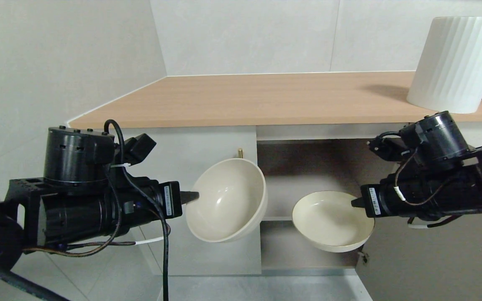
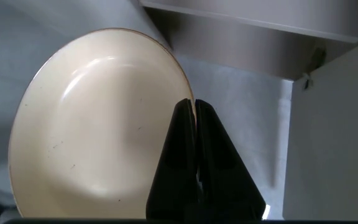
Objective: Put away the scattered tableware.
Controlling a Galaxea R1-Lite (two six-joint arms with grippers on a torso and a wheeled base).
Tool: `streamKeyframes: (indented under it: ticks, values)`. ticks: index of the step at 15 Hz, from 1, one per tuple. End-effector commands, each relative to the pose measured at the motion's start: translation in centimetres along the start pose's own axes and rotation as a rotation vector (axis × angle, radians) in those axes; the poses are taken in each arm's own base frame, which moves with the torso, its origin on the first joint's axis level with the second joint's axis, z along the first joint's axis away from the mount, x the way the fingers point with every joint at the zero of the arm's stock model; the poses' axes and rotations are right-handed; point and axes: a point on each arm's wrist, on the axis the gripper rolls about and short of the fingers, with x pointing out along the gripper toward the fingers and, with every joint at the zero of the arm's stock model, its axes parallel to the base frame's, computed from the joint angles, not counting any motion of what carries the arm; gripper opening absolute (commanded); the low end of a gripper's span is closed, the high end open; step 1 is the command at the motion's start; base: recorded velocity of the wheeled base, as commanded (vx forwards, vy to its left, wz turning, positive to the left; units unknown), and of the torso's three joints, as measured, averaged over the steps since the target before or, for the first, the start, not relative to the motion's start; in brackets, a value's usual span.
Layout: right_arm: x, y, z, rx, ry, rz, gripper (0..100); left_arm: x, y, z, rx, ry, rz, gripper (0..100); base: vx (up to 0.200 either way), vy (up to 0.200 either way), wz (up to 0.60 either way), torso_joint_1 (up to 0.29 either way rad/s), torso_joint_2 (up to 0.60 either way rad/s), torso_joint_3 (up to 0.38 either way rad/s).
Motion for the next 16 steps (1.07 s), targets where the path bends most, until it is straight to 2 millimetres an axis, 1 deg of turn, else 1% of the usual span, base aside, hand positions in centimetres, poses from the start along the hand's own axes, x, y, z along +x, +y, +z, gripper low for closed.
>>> streamKeyframes:
  ticks: [1, 2, 3, 4, 5, 7, 8, 10, 16]
  values:
    - [4.2, -0.4, -0.6, 0.004, 0.063, -0.065, 0, 0.0, 0.0, 0.0, -0.001, 0.000, 0.000, 0, 0.000, 0.000, 0.00, 0.000, 0.00, 0.000]
    - [5.3, -0.5, -0.7, 0.007, 0.069, -0.089, 0, 0.0, 0.0, 0.0, -0.001, 0.000, 0.000, 0, 0.000, 0.000, 0.00, 0.000, 0.00, 0.000]
    - [8.0, -0.7, -1.1, 0.007, 0.072, -0.145, 0, 0.0, 0.0, 0.0, -0.001, 0.000, 0.000, 0, 0.000, 0.000, 0.00, 0.000, 0.00, 0.000]
    - [8.9, -0.8, -1.3, 0.008, 0.073, -0.148, 0, 0.0, 0.0, 0.0, 0.000, -0.002, 0.000, 0, 0.000, 0.000, 0.00, 0.000, 0.00, 0.000]
    - [11.5, -1.3, -2.0, 0.030, 0.089, -0.166, 0, -0.1, 0.0, 0.0, 0.000, -0.003, -0.001, 0, 0.000, 0.000, 0.00, 0.000, 0.00, 0.000]
    - [14.2, -2.0, -2.8, 0.043, 0.097, -0.187, 0, -0.1, 0.0, 0.0, 0.000, -0.004, -0.002, 0, 0.000, 0.000, 0.00, 0.000, 0.00, 0.000]
    - [15.2, -2.3, -2.7, 0.059, 0.063, -0.204, 0, -0.1, 0.0, 0.0, 0.000, -0.004, -0.002, 0, 0.000, 0.000, 0.00, 0.000, 0.00, 0.000]
    - [16.3, -2.4, -2.5, 0.107, -0.001, -0.217, 0, -0.1, 0.0, 0.0, 0.000, -0.004, -0.002, 0, 0.000, 0.000, 0.00, 0.000, 0.00, 0.000]
    - [19.9, -4.0, -3.1, 0.151, -0.040, -0.247, 0, 0.0, 0.0, 0.0, -0.001, 0.002, -0.001, 0, 0.000, 0.000, 0.00, 0.000, 0.00, 0.000]
